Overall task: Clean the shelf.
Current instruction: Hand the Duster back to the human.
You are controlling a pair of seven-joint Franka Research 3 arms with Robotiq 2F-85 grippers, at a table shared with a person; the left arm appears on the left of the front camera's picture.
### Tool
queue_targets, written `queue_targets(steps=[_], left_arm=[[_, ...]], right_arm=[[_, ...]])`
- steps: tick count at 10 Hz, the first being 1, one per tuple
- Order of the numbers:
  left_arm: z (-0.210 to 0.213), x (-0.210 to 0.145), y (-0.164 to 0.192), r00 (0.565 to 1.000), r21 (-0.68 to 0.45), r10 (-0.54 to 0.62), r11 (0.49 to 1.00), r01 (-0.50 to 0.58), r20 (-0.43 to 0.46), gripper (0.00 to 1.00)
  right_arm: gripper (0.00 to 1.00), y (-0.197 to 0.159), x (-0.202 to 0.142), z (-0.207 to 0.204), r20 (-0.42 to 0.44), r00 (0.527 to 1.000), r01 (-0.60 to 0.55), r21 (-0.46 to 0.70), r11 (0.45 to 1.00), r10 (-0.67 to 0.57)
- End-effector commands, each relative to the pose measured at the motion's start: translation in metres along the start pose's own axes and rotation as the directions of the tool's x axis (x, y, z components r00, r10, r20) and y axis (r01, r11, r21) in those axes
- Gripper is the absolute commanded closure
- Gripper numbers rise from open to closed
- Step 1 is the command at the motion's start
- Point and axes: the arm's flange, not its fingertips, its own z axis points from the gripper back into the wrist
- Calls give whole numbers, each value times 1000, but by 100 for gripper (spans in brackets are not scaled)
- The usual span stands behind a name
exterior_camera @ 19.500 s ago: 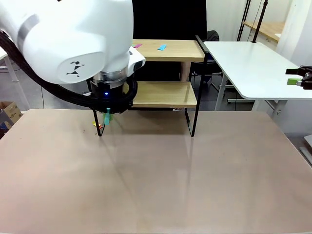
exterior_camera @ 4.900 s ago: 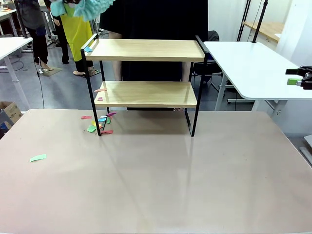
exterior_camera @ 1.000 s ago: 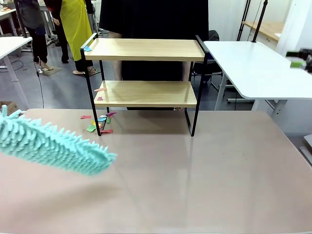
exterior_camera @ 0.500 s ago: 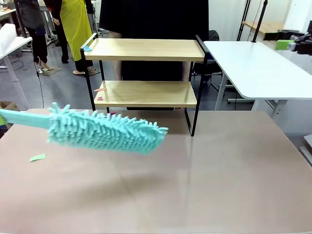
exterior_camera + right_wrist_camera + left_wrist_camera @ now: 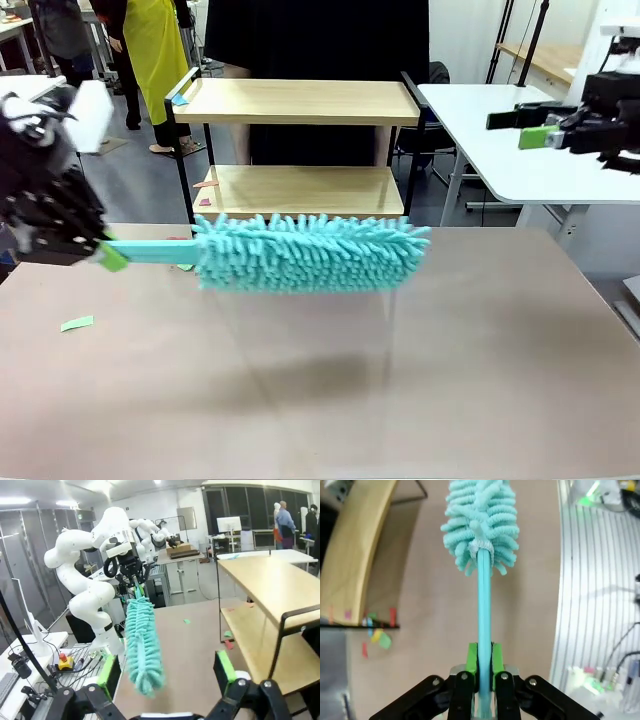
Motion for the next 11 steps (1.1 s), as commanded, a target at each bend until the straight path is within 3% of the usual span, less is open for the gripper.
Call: queue_targets(steps=[1,2,3,4,7,11], left_arm=[[-25,-7,9,989,-21,-98,995,101,113,87],[-31,-5,18,982,-15,-122,992,125,148,87],[-31,-8,23,979,-28,-123,991,129,160,87],[-20,9,14,994,-5,-80,997,80,74,87],[-20,9,14,994,-5,-80,997,80,74,87],[-32,-3,26,990,47,-111,993,107,86,87]], right_arm=[[0,3,-2,-10,-13,999,49,-45,998,-50],[0,3,-8,-7,-15,997,78,-3,997,-78],[0,1,-6,-5,-8,1000,12,-9,1000,-12],[0,1,-6,-5,-8,1000,12,-9,1000,-12],[0,1,-10,-5,-8,1000,27,-9,1000,-27],[0,37,-36,-38,-18,994,-109,-87,990,107]])
